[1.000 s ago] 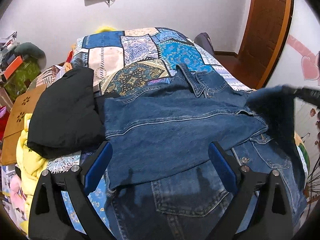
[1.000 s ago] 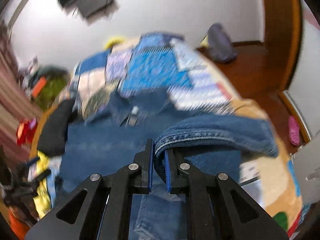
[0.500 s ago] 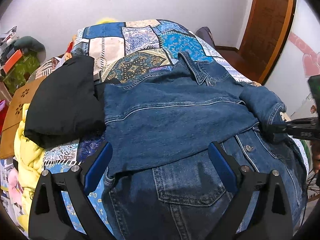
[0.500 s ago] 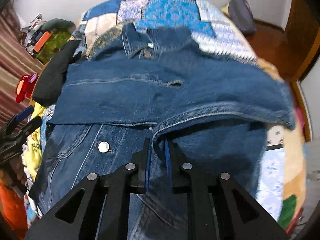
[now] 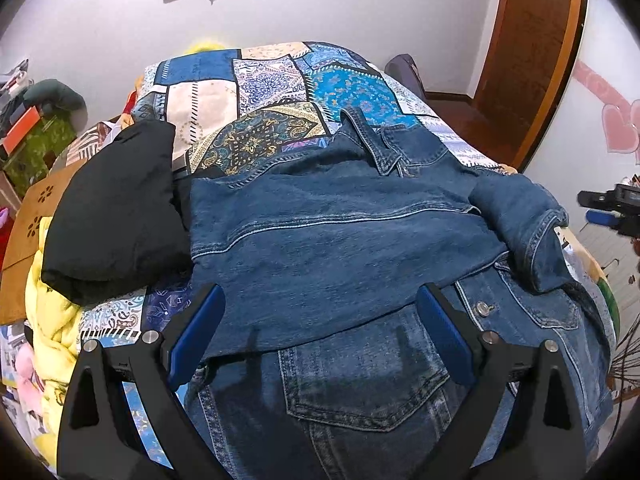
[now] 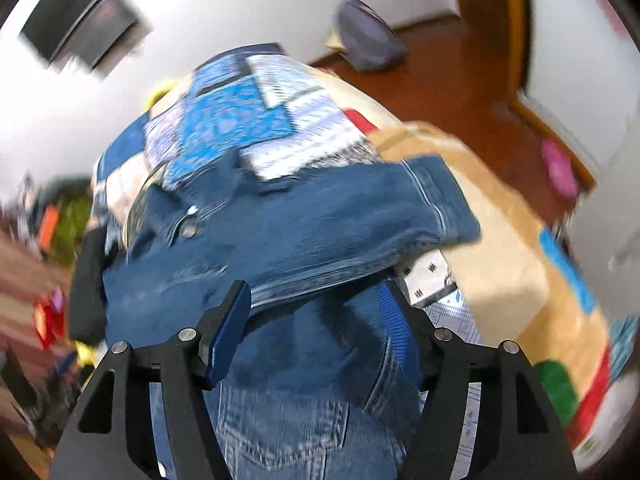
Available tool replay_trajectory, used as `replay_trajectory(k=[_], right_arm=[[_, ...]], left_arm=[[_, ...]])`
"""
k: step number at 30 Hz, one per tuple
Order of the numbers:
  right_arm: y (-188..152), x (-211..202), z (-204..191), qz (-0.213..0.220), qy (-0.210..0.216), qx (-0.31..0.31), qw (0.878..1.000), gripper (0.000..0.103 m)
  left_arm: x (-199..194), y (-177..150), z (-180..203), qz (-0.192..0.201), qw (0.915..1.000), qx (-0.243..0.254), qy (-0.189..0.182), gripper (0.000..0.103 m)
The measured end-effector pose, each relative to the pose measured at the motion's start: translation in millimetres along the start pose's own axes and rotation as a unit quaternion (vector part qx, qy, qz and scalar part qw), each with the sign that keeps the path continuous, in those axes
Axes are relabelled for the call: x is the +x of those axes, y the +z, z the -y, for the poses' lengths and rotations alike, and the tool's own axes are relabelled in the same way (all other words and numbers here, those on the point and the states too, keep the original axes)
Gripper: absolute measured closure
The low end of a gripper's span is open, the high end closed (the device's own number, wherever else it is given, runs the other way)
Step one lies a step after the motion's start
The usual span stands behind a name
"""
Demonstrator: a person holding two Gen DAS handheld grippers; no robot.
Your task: Fold large clothes
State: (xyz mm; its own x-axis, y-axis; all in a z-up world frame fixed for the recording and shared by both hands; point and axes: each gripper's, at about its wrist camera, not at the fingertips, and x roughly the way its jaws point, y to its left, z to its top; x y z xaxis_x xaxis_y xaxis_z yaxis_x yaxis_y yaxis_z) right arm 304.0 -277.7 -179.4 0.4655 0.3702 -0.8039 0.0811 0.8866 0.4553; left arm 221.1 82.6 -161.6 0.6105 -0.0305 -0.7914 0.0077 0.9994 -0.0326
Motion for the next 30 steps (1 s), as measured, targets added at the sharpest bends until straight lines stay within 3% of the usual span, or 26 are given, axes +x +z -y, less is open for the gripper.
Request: replay_trajectory(k=[6,11,13,14,16,18,23,30], right_arm=[[6.0,39.9,33.0,-0.035,0.033,0.101,0.994,0.040],[15.9,50.8,40.3,-0.004,0.007,0.123,0.992,0.041],[20.4,51.0,40.2,0.015,-0.015,0.118,0.993,0.057],[22.7,51.4,38.9,0.021,-0.026,0.113,0.993,0.062],[27.2,50.8,34.4,0.028,-0.042,0.097,0.994,0.083],[31.8,46.2,22.6,0.032,-0.048,0.065,0.996,0.095],[43.9,8.0,-16.3,0.085,-0.027,0.000,0.996,0.096],[56.3,-54.8,-133.9,0.141,0.051,-0.125,0.981,0.097]], left_arm=[[3.1,1.3,1.1,-0.005,1.0000,0.000,0.002,0.006],[8.5,1.2,-1.0,-0.010,0.9999,-0.007,0.006,0.006],[10.4,0.4,-1.1,-0.011,0.9999,-0.005,0.011,0.006],[10.9,-0.1,-1.4,-0.012,0.9999,-0.003,0.011,0.006],[11.4,-1.1,-1.9,-0.011,0.9999,-0.002,0.010,0.006],[11.8,-1.9,-4.2,-0.011,0.9999,-0.003,0.010,0.006],[9.2,-2.4,-14.1,-0.005,0.9998,-0.019,0.007,0.006],[-5.1,-5.0,-32.3,0.014,0.9991,-0.040,0.006,0.006]])
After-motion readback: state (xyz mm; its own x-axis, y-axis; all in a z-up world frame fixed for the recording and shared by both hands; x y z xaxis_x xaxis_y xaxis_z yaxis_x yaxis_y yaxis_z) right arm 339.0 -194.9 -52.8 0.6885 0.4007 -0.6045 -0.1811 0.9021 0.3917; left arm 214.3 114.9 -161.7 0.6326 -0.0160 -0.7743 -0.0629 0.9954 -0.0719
